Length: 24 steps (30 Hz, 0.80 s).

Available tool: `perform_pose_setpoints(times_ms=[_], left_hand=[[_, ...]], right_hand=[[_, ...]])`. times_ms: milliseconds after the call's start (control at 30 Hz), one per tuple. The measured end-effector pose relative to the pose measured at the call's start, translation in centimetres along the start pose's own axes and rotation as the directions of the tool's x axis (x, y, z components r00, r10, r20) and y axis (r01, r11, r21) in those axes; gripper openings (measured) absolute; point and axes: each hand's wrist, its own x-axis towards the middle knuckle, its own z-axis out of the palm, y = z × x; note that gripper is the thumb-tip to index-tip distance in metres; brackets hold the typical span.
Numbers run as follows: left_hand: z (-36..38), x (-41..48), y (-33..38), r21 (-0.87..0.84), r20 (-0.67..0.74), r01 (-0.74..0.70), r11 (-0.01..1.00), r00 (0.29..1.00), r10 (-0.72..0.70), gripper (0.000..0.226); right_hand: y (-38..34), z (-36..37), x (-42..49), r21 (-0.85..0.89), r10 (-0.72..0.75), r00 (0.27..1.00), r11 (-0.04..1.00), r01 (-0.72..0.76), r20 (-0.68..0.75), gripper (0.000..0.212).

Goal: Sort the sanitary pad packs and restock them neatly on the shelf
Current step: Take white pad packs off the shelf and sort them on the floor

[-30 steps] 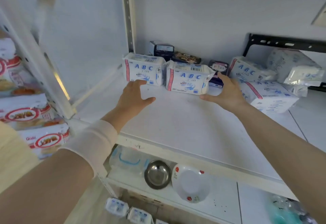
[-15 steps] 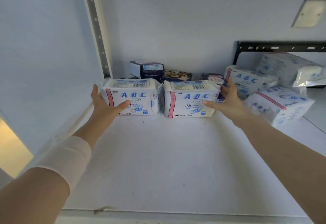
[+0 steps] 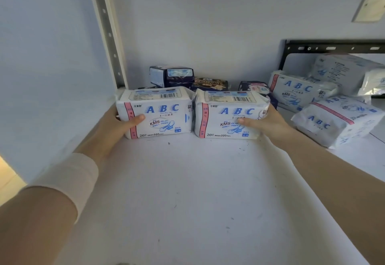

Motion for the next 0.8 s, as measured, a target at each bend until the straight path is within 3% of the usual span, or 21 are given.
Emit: perform_pose_setpoints(times_ms=[100, 167, 233, 367, 500, 567, 667, 800], left_hand=[[0.0, -0.4, 0.3, -0.026, 0.036, -0.001, 1.000, 0.999, 0.002, 0.080], [0.5, -0.8, 0.5, -0.074, -0.007, 0.018, 0.997, 1.000, -0.018, 0.084], [0.9, -1.2, 0.8, -0.083, -0.027, 0.011, 0.996, 1.000, -0.013, 0.079], [0.6, -2.8, 1.9, -0.087, 0.114, 0.005, 0.996, 0.993, 0.005, 0.070], [0.1, -5.0, 2.5, -0.117, 0.088, 0.031, 0.993, 0.996, -0.021, 0.048], [-0.1, -6.9, 3.2, -0.116, 0.064, 0.044, 0.992, 0.997, -0.037, 0.038], [-0.5, -10.3, 4.2, -0.134, 0.001, 0.045, 0.990, 0.999, -0.045, 0.028], [-1.5, -15.8, 5.8, -0.141, -0.045, 0.018, 0.990, 0.999, -0.025, 0.018]], right_hand=[[-0.4, 0.1, -0.9, 0.047, -0.023, 0.998, 0.999, 0.020, 0.055, 0.092], [-0.6, 0.3, -1.6, 0.080, -0.044, 0.998, 0.996, 0.040, 0.049, 0.083], [-0.8, 0.4, -2.3, 0.097, -0.064, 0.998, 0.993, 0.062, 0.027, 0.077], [-1.4, 0.2, -4.7, 0.116, -0.048, 0.999, 0.992, 0.048, -0.005, 0.074], [-2.9, -0.6, -8.8, 0.123, -0.030, 1.000, 0.992, 0.030, 0.001, 0.054], [-3.6, -0.9, -11.1, 0.137, -0.038, 0.999, 0.990, 0.034, 0.030, 0.062], [-4.6, -1.1, -14.8, 0.127, -0.040, 0.998, 0.991, 0.033, 0.050, 0.093], [-5.8, -1.6, -20.3, 0.117, -0.078, 0.990, 0.991, 0.064, 0.115, 0.094]])
